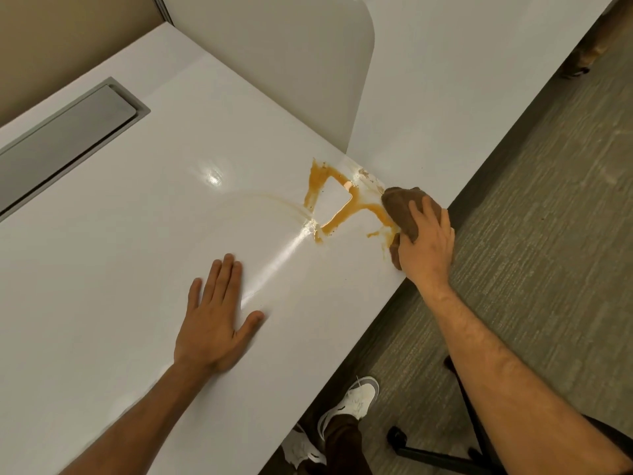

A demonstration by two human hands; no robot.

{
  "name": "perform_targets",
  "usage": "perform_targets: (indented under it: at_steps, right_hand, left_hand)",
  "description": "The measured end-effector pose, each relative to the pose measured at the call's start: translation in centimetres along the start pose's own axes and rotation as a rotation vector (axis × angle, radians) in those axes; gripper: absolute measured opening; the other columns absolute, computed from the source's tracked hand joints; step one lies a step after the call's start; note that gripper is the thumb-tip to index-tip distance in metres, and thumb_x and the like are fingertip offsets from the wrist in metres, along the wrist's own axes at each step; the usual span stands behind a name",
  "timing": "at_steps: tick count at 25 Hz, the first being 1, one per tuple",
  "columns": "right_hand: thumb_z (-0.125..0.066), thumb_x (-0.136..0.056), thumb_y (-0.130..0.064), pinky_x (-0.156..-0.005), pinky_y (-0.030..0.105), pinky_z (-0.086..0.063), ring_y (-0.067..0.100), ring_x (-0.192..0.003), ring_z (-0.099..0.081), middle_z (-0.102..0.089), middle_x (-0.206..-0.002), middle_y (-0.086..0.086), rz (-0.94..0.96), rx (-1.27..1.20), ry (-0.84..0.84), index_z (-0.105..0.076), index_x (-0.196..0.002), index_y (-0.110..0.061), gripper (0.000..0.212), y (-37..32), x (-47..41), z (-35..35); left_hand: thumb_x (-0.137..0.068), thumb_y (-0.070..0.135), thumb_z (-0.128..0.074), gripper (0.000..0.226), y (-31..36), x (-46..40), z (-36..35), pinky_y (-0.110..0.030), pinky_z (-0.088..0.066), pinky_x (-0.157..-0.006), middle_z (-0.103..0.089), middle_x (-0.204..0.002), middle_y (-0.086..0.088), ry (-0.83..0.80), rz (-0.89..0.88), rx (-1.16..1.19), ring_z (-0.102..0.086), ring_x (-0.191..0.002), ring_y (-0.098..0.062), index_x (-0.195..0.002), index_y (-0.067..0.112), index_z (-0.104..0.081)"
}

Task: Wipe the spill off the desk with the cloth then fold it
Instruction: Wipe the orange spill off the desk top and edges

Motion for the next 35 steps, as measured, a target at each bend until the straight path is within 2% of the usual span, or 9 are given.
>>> perform_targets:
  at_steps: [4, 8, 13, 16, 19, 21, 24, 26, 35]
  right_hand:
    - [-0.069, -0.089, -0.021, -0.12, 0.058, -0.021, 0.041, -0.149, -0.025, -0.035, -0.162, 0.009, 0.087, 0.074, -0.053, -0.045, -0.149, -0.017, 0.065, -2.2, 3.9, -1.3]
    - [-0.07, -0.089, -0.03, -0.119, 0.057, -0.026, 0.043, -0.148, -0.029, -0.034, -0.162, 0.011, 0.166, 0.161, -0.088, -0.042, -0.152, -0.017, 0.07, -5.3, 7.7, -2.5]
    - [-0.069, -0.091, -0.022, -0.121, 0.054, -0.026, 0.04, -0.147, -0.033, -0.037, -0.161, 0.01, 0.228, 0.101, -0.138, -0.044, -0.151, -0.015, 0.066, -7.7, 10.7, -2.5]
    - [-0.069, -0.092, -0.013, -0.113, 0.046, -0.042, 0.017, -0.13, -0.056, -0.063, -0.137, -0.006, 0.059, -0.336, -0.12, -0.06, -0.137, -0.023, 0.046, -7.1, 10.1, -0.4]
    - [-0.063, -0.097, -0.017, -0.097, 0.023, -0.048, -0.017, -0.097, -0.06, -0.063, -0.101, -0.036, -0.254, -0.783, -0.005, -0.064, -0.127, -0.035, 0.035, -4.0, 6.9, 2.4]
    - [-0.061, -0.099, -0.02, -0.104, 0.029, -0.047, -0.009, -0.111, -0.058, -0.062, -0.119, -0.028, -0.199, -0.716, 0.025, -0.059, -0.135, -0.033, 0.038, -3.3, 5.1, 3.2]
    - [-0.055, -0.099, -0.038, -0.12, 0.054, -0.027, 0.031, -0.147, -0.031, -0.035, -0.16, 0.004, 0.06, -0.011, -0.192, -0.035, -0.155, -0.026, 0.06, -4.6, 5.0, -0.3]
    - [-0.054, -0.098, -0.045, -0.12, 0.058, -0.022, 0.043, -0.151, -0.019, -0.023, -0.166, 0.011, 0.164, 0.224, -0.168, -0.029, -0.157, -0.022, 0.069, -5.0, 5.9, -2.0]
    - [-0.053, -0.097, -0.045, -0.114, 0.056, -0.032, 0.041, -0.147, -0.031, -0.032, -0.164, 0.008, 0.358, 0.172, -0.057, -0.035, -0.155, -0.024, 0.064, -10.2, 12.8, -5.0]
  left_hand:
    - [-0.102, 0.072, -0.024, 0.088, 0.0, -0.1, -0.1, -0.037, 0.012, -0.127, 0.016, -0.174, 0.007, 0.0, 0.002, -0.004, 0.013, -0.161, -0.013, -0.166, 0.023, 0.011]
    - [-0.102, 0.072, -0.025, 0.088, -0.1, -0.1, -0.2, -0.036, 0.012, -0.127, 0.016, -0.174, 0.007, 0.007, -0.001, -0.009, 0.013, -0.161, -0.013, -0.166, 0.023, 0.012]
    - [-0.102, 0.072, -0.025, 0.088, -0.1, -0.1, -0.3, -0.036, 0.01, -0.127, 0.016, -0.174, 0.008, 0.009, -0.005, -0.007, 0.012, -0.161, -0.013, -0.166, 0.023, 0.011]
    - [-0.101, 0.073, -0.023, 0.088, -0.2, 0.0, -0.3, -0.036, 0.01, -0.127, 0.015, -0.174, 0.008, 0.019, -0.006, -0.01, 0.012, -0.161, -0.012, -0.166, 0.024, 0.011]
    - [-0.101, 0.073, -0.023, 0.088, -0.3, -0.2, -0.3, -0.036, 0.01, -0.127, 0.016, -0.174, 0.008, 0.019, -0.006, -0.013, 0.013, -0.161, -0.012, -0.166, 0.024, 0.011]
    - [-0.101, 0.072, -0.024, 0.088, -0.2, -0.1, -0.4, -0.036, 0.012, -0.127, 0.017, -0.174, 0.009, 0.015, -0.012, -0.01, 0.014, -0.161, -0.012, -0.166, 0.024, 0.012]
    - [-0.102, 0.072, -0.026, 0.088, -0.2, -0.2, -0.4, -0.035, 0.014, -0.127, 0.018, -0.174, 0.009, 0.018, -0.006, -0.005, 0.015, -0.16, -0.011, -0.166, 0.024, 0.012]
    - [-0.102, 0.072, -0.026, 0.088, -0.2, -0.1, -0.5, -0.034, 0.016, -0.127, 0.018, -0.174, 0.009, 0.025, -0.009, 0.001, 0.015, -0.16, -0.01, -0.165, 0.024, 0.012]
    - [-0.099, 0.076, -0.016, 0.089, -0.1, 0.0, -0.5, -0.045, 0.002, -0.131, 0.015, -0.174, 0.008, 0.027, -0.013, 0.025, 0.015, -0.16, -0.01, -0.166, 0.024, 0.011]
Point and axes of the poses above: each hand's wrist, its own x-axis away from the middle knuckle, its own z-axis out of the back of the hand, y = z × x, the point moved 6 cm from there along -x, towards the middle knuckle
